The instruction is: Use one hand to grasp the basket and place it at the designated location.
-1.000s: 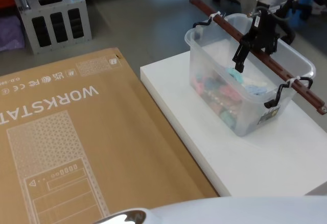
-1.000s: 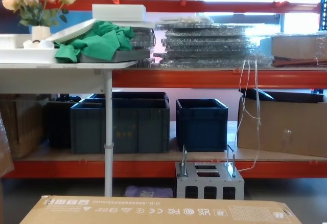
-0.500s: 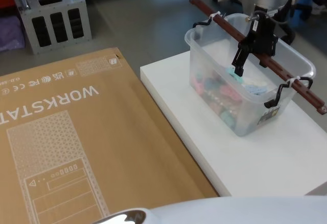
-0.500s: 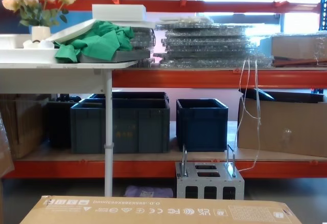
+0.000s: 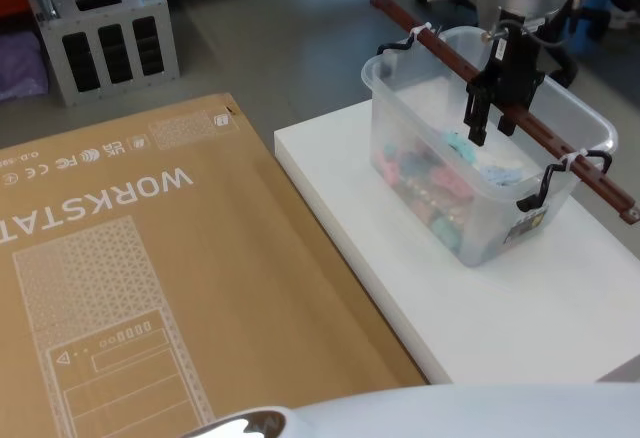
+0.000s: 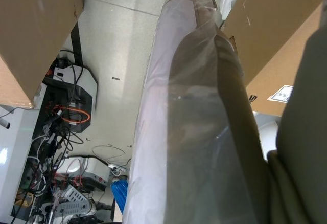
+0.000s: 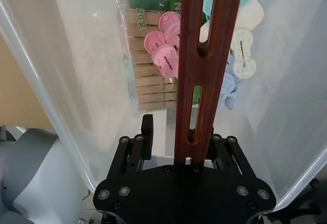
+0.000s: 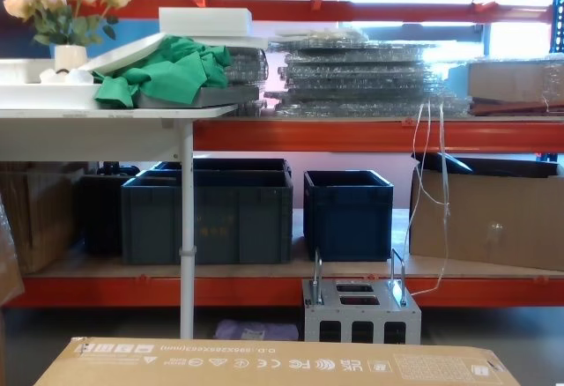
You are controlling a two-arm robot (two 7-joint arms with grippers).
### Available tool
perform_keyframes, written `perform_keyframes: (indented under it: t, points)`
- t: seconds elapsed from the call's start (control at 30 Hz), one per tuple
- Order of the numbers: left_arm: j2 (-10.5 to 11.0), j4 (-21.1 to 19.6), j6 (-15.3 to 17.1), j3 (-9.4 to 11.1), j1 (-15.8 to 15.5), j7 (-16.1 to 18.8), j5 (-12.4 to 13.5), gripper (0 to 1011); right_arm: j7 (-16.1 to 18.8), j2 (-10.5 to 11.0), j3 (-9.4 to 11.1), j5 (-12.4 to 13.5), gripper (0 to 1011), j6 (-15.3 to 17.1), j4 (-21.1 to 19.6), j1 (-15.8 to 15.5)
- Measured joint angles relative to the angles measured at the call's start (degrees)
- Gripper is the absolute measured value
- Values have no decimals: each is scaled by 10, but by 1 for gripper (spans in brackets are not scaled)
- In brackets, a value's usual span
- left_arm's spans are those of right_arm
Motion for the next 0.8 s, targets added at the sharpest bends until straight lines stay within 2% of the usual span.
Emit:
perform_keyframes:
  t: [0.2, 0.27, 0.3, 0.4, 0.47, 0.53, 0.6, 0.8]
  points:
    - [0, 0, 0, 0, 0, 0, 0, 0, -1, 0, 1, 0, 348, 2, 2, 0]
    - [0, 0, 0, 0, 0, 0, 0, 0, -1, 0, 1, 0, 308, 2, 3, -1]
    - [0, 0, 0, 0, 0, 0, 0, 0, -1, -1, 1, -1, 248, 2, 4, -1]
    - [0, 0, 0, 0, 0, 0, 0, 0, 0, -2, 0, -1, 189, 2, 5, -1]
    - [0, 0, 0, 0, 0, 0, 0, 0, 0, -3, 0, -2, 98, 1, 8, -1]
    - [0, 0, 0, 0, 0, 0, 0, 0, 0, -4, 0, -3, 48, 1, 9, -1]
    - [0, 0, 0, 0, 0, 0, 0, 0, -1, -4, 0, -4, 3, 0, 10, -1]
    - [0, 0, 0, 0, 0, 0, 0, 0, -2, -1, 2, -2, 0, -5, 6, -3]
